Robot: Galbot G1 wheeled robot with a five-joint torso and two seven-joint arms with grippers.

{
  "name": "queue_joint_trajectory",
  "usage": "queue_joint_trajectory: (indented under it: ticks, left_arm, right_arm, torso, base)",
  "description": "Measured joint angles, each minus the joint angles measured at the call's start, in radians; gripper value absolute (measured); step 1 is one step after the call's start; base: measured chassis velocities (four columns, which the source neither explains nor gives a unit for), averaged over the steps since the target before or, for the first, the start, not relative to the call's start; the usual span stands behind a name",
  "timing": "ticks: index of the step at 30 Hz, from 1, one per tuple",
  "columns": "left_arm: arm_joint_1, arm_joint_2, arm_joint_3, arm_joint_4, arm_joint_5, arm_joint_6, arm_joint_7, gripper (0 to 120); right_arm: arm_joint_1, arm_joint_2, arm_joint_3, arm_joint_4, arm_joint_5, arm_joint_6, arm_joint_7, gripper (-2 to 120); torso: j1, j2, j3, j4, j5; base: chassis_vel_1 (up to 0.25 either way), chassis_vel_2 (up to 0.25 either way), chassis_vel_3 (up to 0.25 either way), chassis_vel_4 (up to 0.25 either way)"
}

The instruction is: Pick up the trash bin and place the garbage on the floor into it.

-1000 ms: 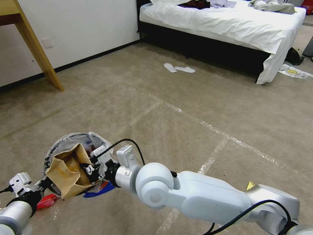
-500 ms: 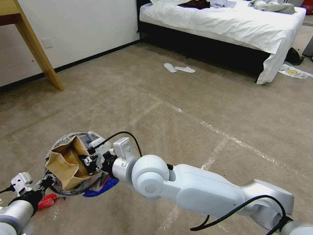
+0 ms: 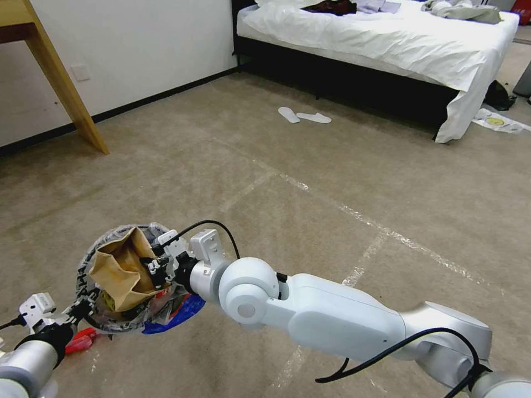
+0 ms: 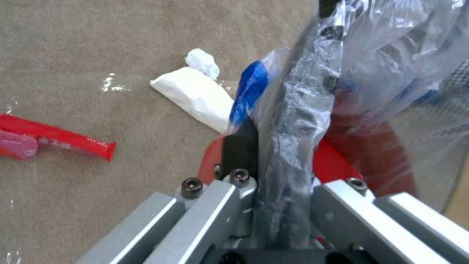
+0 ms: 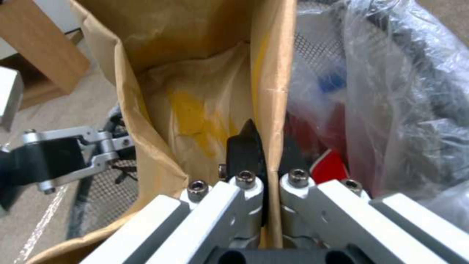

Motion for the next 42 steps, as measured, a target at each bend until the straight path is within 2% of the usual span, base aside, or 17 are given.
queue_joint_trajectory:
  ticks: [7, 9, 12, 13, 15, 16, 17, 19, 22, 23, 25, 26, 27, 31, 33, 37, 42]
  left_arm:
    - [0.001, -0.004, 0.001, -0.002, 0.002, 0.000, 0.000, 0]
    - [0.002, -0.003, -0.001, -0.002, 0.002, 0.000, 0.000, 0]
    - [0.002, -0.002, -0.005, -0.004, 0.001, 0.000, 0.000, 0]
    - [0.002, -0.002, -0.005, -0.004, 0.001, 0.000, 0.000, 0]
    - [0.002, -0.003, -0.005, -0.003, 0.002, -0.001, 0.000, 0]
    - [0.002, -0.003, -0.005, -0.003, 0.002, -0.001, 0.000, 0]
    - [0.002, -0.004, -0.005, -0.001, 0.002, -0.001, 0.000, 0]
    - [0.002, -0.004, -0.005, 0.000, 0.002, -0.001, 0.000, 0]
    - [0.001, -0.006, -0.005, 0.003, 0.003, -0.001, 0.001, 0]
    - [0.001, -0.006, -0.005, 0.003, 0.003, -0.001, 0.001, 0]
    - [0.001, -0.007, -0.005, 0.004, 0.005, -0.002, 0.002, 0]
    - [0.001, -0.007, -0.005, 0.004, 0.005, -0.002, 0.002, 0]
    - [0.000, -0.009, -0.004, 0.004, 0.004, -0.002, 0.005, 0]
    - [0.000, -0.011, -0.005, 0.005, 0.008, -0.002, 0.003, 0]
    - [0.000, -0.015, -0.004, 0.005, 0.010, -0.003, 0.003, 0]
    - [0.002, -0.017, -0.003, 0.005, 0.014, -0.003, 0.003, 0]
    - [0.002, -0.019, -0.001, 0.005, 0.017, -0.004, 0.004, 0]
  right_arm:
    - [-0.018, -0.005, -0.005, -0.005, -0.022, 0.004, -0.009, 0]
    - [-0.020, -0.007, -0.006, -0.004, -0.024, 0.004, -0.010, 5]
    - [-0.022, -0.008, -0.011, 0.001, -0.027, 0.004, -0.010, 19]
    - [-0.022, -0.008, -0.011, 0.001, -0.027, 0.004, -0.010, 19]
    - [-0.023, -0.007, -0.013, 0.006, -0.030, 0.003, -0.010, 30]
    - [-0.023, -0.007, -0.013, 0.006, -0.030, 0.003, -0.010, 30]
    - [-0.023, -0.007, -0.014, 0.008, -0.030, 0.003, -0.010, 37]
    - [-0.023, -0.007, -0.014, 0.009, -0.029, 0.002, -0.011, 40]
    - [-0.025, -0.008, -0.014, 0.011, -0.029, 0.002, -0.014, 55]
    - [-0.025, -0.008, -0.014, 0.011, -0.029, 0.002, -0.014, 55]
    - [-0.028, -0.010, -0.013, 0.015, -0.029, 0.002, -0.016, 67]
    - [-0.028, -0.010, -0.013, 0.015, -0.029, 0.002, -0.016, 67]
    - [-0.029, -0.010, -0.013, 0.017, -0.028, 0.002, -0.018, 75]
    - [-0.029, -0.014, -0.007, 0.019, -0.028, 0.003, -0.016, 82]
    - [-0.038, -0.013, 0.000, 0.027, -0.031, 0.023, -0.030, 96]
    - [-0.052, -0.011, 0.020, 0.039, -0.040, 0.075, -0.075, 99]
    - [-0.057, -0.007, 0.031, 0.042, -0.042, 0.094, -0.089, 100]
  torso:
    - [0.000, 0.000, 0.000, 0.0000, 0.0001]
    - [0.000, 0.000, 0.000, 0.0000, 0.0001]
    - [0.000, 0.000, 0.000, 0.0000, 0.0001]
    - [0.000, 0.000, 0.000, 0.0000, 0.0001]
    - [0.000, 0.000, 0.000, 0.0000, 0.0001]
    - [0.000, 0.000, 0.000, 0.0000, 0.0001]
    - [0.000, 0.000, 0.000, 0.0000, 0.0000]
    - [0.000, 0.000, 0.000, 0.0000, 0.0000]
    - [0.000, 0.000, 0.000, 0.0000, 0.0000]
    - [0.000, 0.000, 0.000, 0.0000, 0.0000]
    - [0.000, 0.000, 0.000, 0.0000, 0.0001]
    - [0.000, 0.000, 0.000, 0.0000, 0.0001]
    - [0.000, 0.000, 0.000, 0.0000, 0.0001]
    - [0.000, 0.000, 0.000, 0.0001, 0.0000]
    - [0.000, 0.000, 0.000, 0.0000, 0.0001]
    - [0.000, 0.000, 0.000, 0.0000, 0.0001]
    - [0.000, 0.000, 0.000, 0.0000, 0.0001]
  base:
    - [0.000, 0.000, 0.000, 0.000]
    - [0.000, 0.000, 0.000, 0.000]
    - [0.000, 0.000, 0.000, 0.000]
    - [0.000, 0.000, 0.000, 0.000]
    - [0.000, 0.000, 0.000, 0.000]
    - [0.000, 0.000, 0.000, 0.000]
    - [0.000, 0.000, 0.000, 0.000]
    - [0.000, 0.000, 0.000, 0.000]
    - [0.000, 0.000, 0.000, 0.000]
    - [0.000, 0.000, 0.000, 0.000]
    - [0.000, 0.000, 0.000, 0.000]
    - [0.000, 0.000, 0.000, 0.000]
    - [0.000, 0.000, 0.000, 0.000]
    - [0.000, 0.000, 0.000, 0.000]
    - [0.000, 0.000, 0.000, 0.000]
    - [0.000, 0.000, 0.000, 0.000]
    - [0.000, 0.000, 0.000, 0.000]
